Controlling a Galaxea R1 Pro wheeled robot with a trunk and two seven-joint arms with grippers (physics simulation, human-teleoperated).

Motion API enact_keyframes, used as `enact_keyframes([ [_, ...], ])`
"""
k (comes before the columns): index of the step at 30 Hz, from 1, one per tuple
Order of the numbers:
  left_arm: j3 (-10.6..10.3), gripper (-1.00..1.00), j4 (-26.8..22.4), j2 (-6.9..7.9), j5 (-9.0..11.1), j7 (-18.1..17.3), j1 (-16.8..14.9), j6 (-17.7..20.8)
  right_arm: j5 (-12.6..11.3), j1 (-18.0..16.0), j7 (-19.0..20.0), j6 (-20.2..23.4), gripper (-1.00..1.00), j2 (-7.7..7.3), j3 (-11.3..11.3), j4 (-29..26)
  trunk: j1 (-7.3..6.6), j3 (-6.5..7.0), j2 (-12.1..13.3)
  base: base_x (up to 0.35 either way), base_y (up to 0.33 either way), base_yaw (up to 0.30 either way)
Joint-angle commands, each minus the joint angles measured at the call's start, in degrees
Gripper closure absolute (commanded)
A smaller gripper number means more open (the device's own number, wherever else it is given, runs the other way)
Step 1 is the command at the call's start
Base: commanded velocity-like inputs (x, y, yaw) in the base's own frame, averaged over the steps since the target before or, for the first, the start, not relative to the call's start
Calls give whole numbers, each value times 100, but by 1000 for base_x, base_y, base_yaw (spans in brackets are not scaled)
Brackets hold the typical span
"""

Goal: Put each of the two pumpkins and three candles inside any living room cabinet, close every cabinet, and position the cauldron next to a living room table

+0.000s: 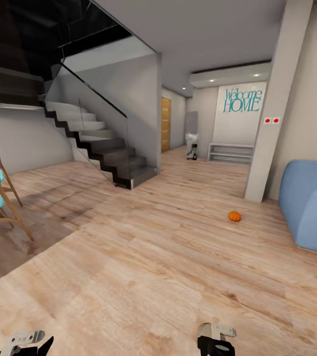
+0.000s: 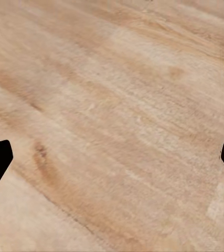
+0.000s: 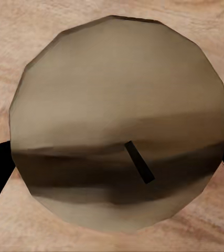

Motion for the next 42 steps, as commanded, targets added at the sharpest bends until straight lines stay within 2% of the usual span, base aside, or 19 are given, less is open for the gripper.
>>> enact_keyframes([
  [1, 8, -100, -9, 0, 13, -23, 1, 35, -61, -5, -7, -27, 100, 1, 51, 5, 1, 2, -2, 100, 10, -239],
  [16, 8, -100, 0, 0, 9, -23, 3, 30, -76, -3, 21, -27, 100, -47, 20, 5, 1, 48, -2, 4, 11, -261],
  [22, 8, -100, 128, 0, 60, -23, -6, 30, -83, -5, 337, -13, 100, -124, 3, 5, 1, 14, -2, -25, 53, -211],
  [25, 8, -100, 156, 2, 81, -30, -7, 30, -82, -4, 434, -1, 100, -183, -168, 5, -65, 45, 118, -5, 12, -170],
  [27, 8, -100, 168, 3, 90, -31, -8, 30, -75, -4, 545, 14, 100, -212, -416, 5, -109, 65, 198, -2, 5, -162],
  [30, 8, -100, 173, 1, 94, -32, -8, 32, -67, -3, 655, 23, 100, -227, -535, 5, -175, 95, 319, -1, 2, -159],
  [42, 8, -100, 185, 8, 97, -32, -17, 31, -60, -3, 730, 5, 100, -237, -616, 5, -439, 219, 800, 0, 0, -154],
])
